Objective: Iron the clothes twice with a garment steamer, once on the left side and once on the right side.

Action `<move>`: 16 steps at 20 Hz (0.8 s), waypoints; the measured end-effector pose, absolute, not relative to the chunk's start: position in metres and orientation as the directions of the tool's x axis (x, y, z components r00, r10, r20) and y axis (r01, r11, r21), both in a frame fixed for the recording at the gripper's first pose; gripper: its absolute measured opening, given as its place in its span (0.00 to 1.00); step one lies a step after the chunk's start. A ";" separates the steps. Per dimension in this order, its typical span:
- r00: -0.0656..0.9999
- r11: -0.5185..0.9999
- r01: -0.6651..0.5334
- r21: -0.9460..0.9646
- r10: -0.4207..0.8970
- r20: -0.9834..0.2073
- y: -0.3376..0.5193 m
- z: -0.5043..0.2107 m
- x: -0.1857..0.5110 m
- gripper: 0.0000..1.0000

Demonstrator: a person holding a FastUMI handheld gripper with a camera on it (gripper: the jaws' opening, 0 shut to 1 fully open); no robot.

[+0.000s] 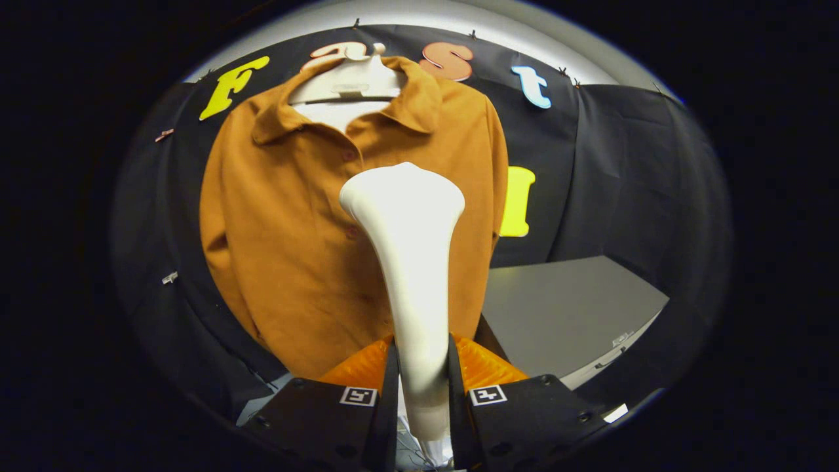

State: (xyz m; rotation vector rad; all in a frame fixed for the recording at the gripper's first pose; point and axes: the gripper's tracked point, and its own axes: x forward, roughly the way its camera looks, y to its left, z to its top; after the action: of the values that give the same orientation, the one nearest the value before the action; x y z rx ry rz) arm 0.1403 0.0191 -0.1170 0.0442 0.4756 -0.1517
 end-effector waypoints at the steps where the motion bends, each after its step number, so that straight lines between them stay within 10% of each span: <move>1: 0.896 0.992 0.128 0.013 -0.110 -0.431 0.038 -0.103 0.140 0.36; 16: 0.870 0.999 0.039 0.017 -0.025 -0.492 0.108 -0.140 0.171 0.36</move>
State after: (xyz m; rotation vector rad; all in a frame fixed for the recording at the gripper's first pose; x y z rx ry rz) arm 0.1714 0.1078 -0.1401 0.0266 0.5143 -0.0334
